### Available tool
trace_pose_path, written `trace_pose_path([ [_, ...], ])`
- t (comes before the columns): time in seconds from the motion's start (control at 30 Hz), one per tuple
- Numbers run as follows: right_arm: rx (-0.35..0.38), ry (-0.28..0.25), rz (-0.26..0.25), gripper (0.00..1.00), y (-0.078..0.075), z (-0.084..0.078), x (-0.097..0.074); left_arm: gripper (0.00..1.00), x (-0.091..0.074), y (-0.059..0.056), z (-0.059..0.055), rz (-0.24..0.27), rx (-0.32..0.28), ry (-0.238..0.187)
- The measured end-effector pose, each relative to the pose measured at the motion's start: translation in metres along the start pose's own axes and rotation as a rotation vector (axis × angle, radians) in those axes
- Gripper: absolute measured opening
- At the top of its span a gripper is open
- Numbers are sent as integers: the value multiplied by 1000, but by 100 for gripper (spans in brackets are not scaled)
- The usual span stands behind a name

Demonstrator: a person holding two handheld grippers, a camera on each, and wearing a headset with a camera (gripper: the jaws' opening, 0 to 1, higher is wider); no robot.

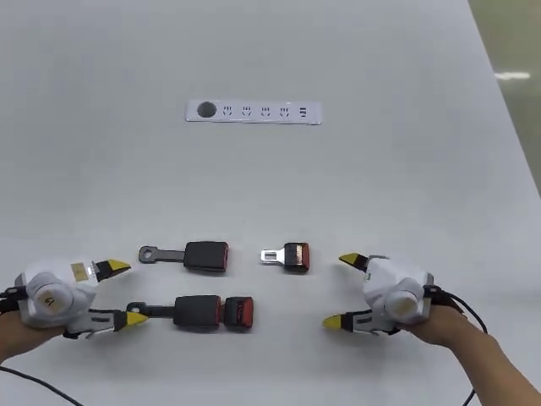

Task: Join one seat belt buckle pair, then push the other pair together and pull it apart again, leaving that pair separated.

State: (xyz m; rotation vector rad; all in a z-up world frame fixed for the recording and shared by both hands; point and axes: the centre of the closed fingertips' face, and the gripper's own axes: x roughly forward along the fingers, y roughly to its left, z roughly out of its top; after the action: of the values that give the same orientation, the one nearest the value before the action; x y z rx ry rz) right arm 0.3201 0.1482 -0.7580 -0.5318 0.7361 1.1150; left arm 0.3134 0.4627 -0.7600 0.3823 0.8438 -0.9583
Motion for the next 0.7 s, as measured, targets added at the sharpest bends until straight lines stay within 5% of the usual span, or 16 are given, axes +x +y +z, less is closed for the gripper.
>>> trace_pose_path([
  [0.37,96,-135,-97,84,24,5,-5,75,1,-18,-3,71,-92,-137],
  [0.7,165,-206,-162,94,38,2,-8,84,-1,-34,12,139,-126,-263],
])
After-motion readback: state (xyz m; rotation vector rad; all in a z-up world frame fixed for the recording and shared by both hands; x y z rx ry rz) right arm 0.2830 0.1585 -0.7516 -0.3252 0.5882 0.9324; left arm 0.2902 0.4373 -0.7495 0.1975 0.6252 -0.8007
